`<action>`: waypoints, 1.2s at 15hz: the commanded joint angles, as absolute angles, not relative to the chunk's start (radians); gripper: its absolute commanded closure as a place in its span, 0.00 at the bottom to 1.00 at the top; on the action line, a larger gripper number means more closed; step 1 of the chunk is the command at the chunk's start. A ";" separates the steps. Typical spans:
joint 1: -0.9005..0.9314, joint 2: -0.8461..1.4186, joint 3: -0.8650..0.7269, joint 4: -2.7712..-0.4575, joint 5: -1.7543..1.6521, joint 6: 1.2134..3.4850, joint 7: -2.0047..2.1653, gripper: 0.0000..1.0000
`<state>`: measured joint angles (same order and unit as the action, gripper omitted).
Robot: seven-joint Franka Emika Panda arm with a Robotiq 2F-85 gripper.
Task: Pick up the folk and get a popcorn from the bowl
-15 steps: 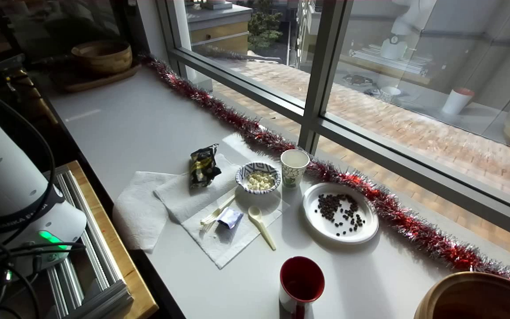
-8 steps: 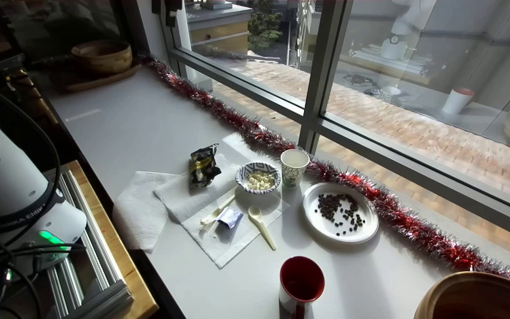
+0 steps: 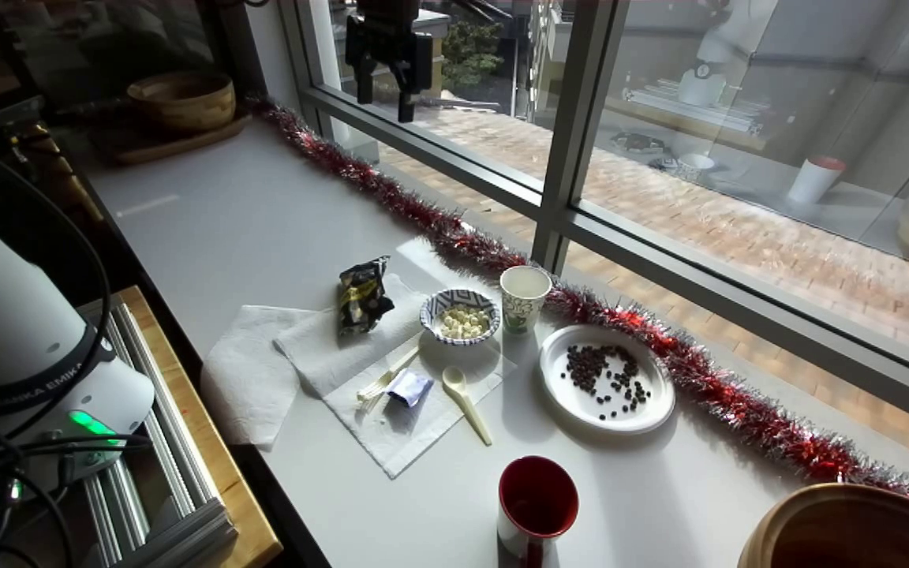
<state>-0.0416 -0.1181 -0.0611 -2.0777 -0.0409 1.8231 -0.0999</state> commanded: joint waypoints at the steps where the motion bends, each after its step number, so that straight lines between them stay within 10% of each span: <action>1: -0.078 -0.075 -0.114 -2.148 0.023 2.014 -0.209 0.00; 18: -0.149 -0.057 -0.166 -2.445 -0.250 2.341 -0.160 0.00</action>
